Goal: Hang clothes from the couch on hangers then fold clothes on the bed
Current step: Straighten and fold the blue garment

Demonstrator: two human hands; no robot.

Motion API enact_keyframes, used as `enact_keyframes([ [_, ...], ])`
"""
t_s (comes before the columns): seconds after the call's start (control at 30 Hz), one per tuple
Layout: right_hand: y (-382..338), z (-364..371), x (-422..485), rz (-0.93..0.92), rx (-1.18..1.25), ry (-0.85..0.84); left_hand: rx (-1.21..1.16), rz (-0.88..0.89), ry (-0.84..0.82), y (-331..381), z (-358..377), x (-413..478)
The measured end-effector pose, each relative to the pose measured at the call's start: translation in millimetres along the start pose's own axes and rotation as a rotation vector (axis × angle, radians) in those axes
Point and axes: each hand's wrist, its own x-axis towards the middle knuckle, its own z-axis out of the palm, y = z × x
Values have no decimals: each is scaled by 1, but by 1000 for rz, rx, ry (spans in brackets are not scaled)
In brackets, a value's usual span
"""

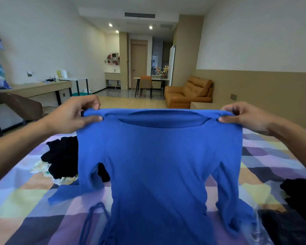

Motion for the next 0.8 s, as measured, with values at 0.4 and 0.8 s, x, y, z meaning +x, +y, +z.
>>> enact_keyframes([
  [0.4, -56, -46, 22, -257, -118, 509, -429, -235, 540, -3, -54, 60],
  [0.8, -131, -74, 22, -298, -357, 1013, 472, -44, 695, 47, -123, 86],
])
